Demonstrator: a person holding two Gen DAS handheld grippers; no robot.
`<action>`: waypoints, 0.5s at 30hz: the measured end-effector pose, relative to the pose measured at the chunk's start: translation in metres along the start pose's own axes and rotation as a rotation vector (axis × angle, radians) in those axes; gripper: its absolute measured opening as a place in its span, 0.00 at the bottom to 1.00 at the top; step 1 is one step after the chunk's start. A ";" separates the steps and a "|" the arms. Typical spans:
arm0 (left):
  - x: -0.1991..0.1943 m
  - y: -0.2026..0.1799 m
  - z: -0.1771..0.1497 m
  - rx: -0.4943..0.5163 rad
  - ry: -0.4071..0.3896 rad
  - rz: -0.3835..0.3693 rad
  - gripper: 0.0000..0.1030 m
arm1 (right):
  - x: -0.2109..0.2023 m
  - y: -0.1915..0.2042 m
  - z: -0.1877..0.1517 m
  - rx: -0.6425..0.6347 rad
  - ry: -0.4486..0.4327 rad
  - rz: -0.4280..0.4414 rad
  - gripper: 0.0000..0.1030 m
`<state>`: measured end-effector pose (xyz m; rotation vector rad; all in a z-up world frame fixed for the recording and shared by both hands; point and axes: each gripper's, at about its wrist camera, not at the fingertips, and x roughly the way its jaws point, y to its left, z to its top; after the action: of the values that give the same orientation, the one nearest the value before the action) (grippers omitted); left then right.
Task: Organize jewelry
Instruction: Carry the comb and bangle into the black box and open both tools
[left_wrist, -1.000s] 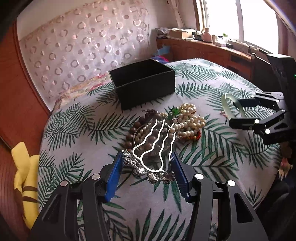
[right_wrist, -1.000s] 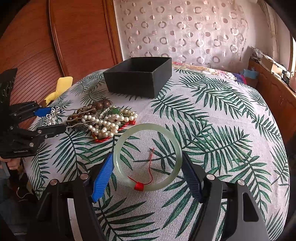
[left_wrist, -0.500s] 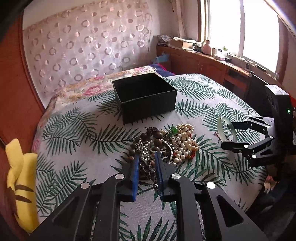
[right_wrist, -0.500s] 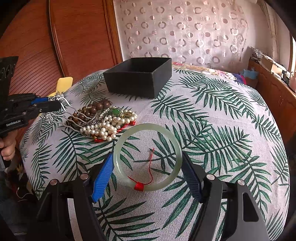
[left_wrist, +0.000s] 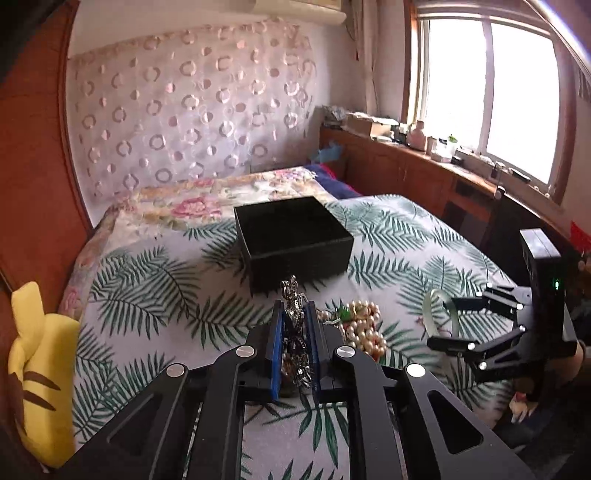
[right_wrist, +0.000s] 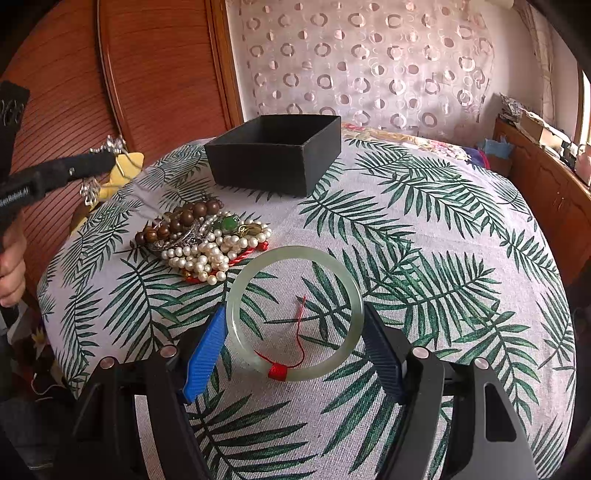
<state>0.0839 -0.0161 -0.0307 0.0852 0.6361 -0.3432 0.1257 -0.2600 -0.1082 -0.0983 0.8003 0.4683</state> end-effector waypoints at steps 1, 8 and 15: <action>0.000 0.001 0.002 -0.002 -0.002 0.002 0.10 | -0.001 0.000 0.000 0.000 -0.002 0.001 0.72; 0.012 0.015 0.013 -0.038 -0.026 0.022 0.10 | -0.004 0.005 0.022 -0.039 -0.029 -0.002 0.72; 0.030 0.035 0.037 -0.075 -0.072 0.041 0.10 | 0.000 0.008 0.063 -0.087 -0.080 -0.016 0.72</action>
<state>0.1393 0.0013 -0.0199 0.0138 0.5745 -0.2816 0.1641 -0.2368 -0.0639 -0.1653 0.7002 0.4884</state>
